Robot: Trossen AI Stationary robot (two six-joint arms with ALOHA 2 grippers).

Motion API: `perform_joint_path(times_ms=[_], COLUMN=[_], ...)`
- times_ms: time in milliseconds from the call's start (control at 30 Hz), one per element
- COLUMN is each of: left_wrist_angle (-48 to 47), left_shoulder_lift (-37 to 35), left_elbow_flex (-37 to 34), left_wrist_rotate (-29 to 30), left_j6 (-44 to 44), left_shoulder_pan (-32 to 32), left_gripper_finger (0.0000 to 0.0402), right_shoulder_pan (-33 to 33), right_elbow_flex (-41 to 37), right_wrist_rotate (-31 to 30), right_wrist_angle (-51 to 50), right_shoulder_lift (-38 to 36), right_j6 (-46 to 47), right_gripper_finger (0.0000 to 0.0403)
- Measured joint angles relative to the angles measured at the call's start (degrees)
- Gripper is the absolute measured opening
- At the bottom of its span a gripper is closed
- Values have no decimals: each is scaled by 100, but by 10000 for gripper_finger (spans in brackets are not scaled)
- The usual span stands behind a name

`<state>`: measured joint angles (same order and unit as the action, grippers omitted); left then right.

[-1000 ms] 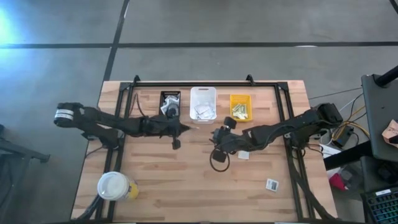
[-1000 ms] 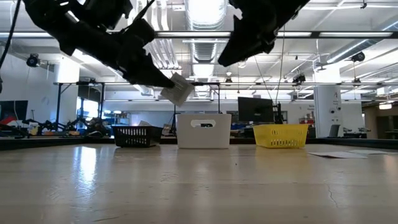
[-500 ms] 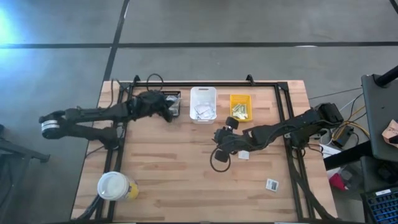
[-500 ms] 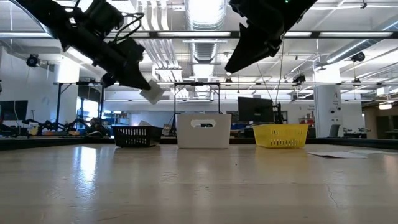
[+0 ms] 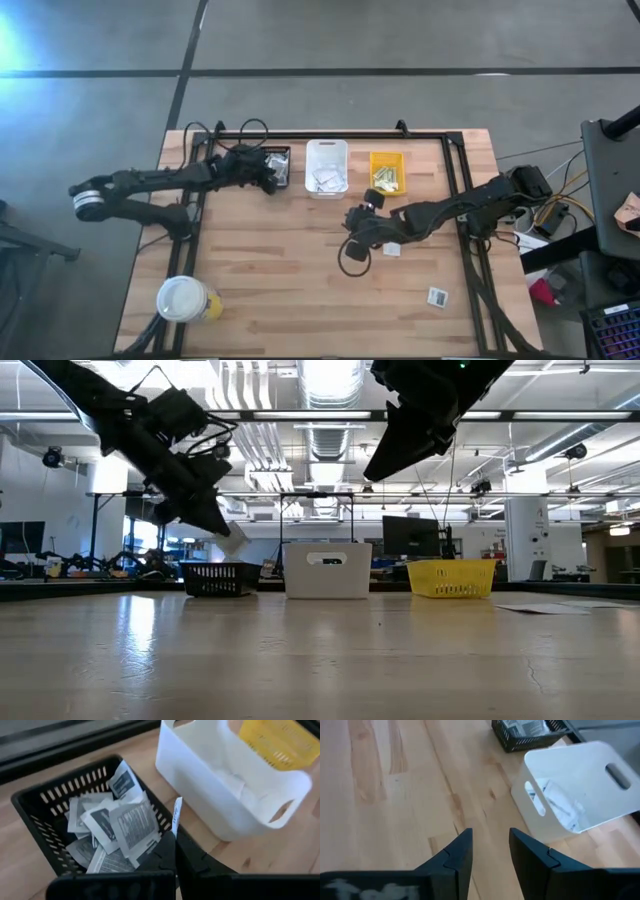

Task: Pick & Place First Aid Supplies
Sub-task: Put the towelette pack into the black basket

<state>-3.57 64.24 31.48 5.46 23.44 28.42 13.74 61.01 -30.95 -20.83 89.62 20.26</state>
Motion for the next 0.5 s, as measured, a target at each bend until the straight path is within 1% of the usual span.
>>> perform_joint_path(times_ms=[100,333,500], left_wrist_angle=[6,120,269], left_shoulder_lift=[181,538,613], left_elbow_flex=[0,0,0], left_wrist_rotate=[61,209,448], left_j6=[2,2,81], left_shoulder_pan=[26,187,209], left_gripper_finger=[0,4,26], right_shoulder_pan=[11,65,162], right_elbow_flex=[-31,-83,-84], right_wrist_rotate=[152,858,899], right_wrist_angle=[-5,-6,-40], right_shoulder_lift=[2,7,9], right_j6=[184,365,570], right_gripper_finger=[130,134,126])
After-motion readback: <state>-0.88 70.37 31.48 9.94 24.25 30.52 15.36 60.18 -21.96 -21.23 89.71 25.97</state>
